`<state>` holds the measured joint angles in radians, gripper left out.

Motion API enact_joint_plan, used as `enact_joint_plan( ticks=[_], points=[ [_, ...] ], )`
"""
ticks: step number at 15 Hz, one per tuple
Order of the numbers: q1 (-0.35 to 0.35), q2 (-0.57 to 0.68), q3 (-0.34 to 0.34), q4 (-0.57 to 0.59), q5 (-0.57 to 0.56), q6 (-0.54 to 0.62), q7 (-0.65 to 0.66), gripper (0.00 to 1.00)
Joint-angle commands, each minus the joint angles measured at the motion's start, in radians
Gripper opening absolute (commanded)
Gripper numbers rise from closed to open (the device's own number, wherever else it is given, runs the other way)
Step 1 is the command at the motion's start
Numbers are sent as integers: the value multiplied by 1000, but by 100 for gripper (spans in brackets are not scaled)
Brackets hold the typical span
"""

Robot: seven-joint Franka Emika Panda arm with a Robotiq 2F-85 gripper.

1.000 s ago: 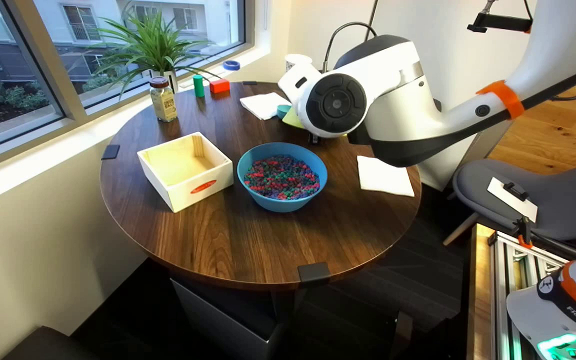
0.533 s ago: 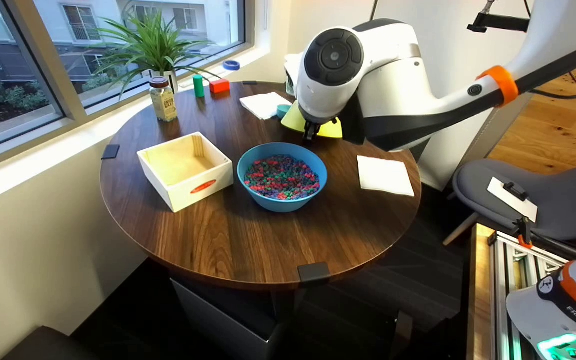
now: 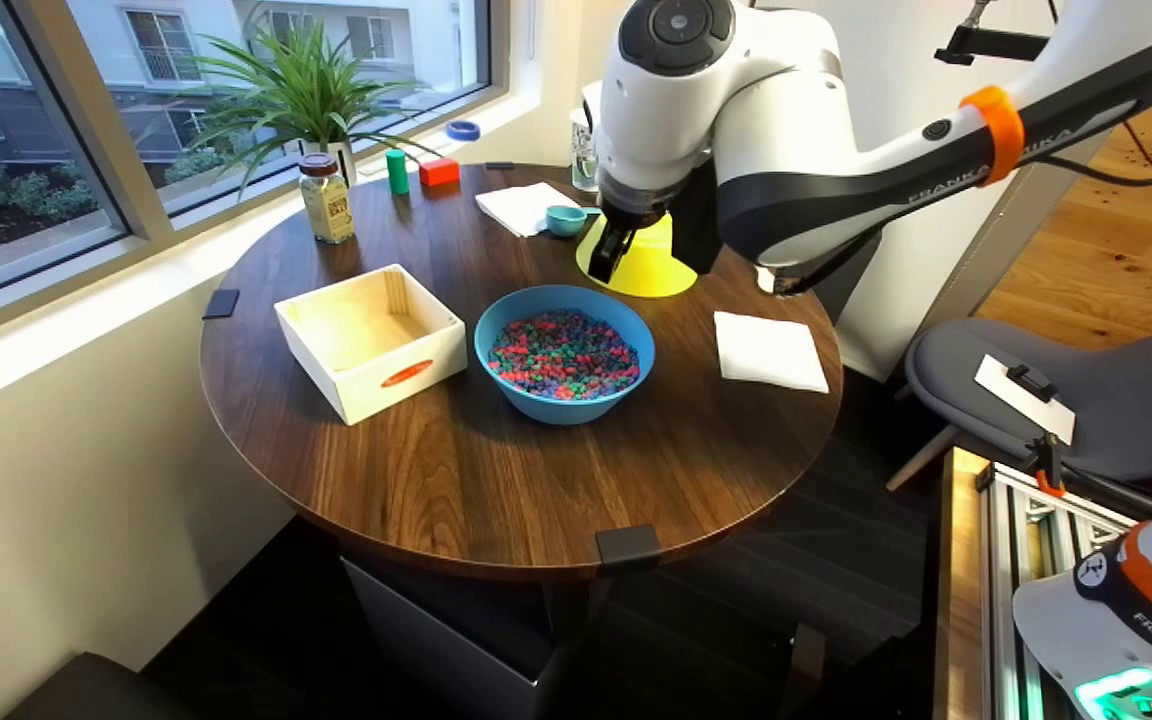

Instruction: Pick up the yellow bowl and place it upside down on the table

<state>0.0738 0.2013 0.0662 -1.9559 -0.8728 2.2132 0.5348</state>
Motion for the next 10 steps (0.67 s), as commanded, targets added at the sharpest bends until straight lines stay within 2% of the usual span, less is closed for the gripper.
enact_joint_plan(
  ticks=[1, 6, 10],
  points=[
    [5, -5, -18, 5, 54, 31, 1, 100],
    [9, -65, -35, 9, 36, 11, 42, 100],
    [2, -160, -50, -29, 16, -7, 172, 100]
  ],
)
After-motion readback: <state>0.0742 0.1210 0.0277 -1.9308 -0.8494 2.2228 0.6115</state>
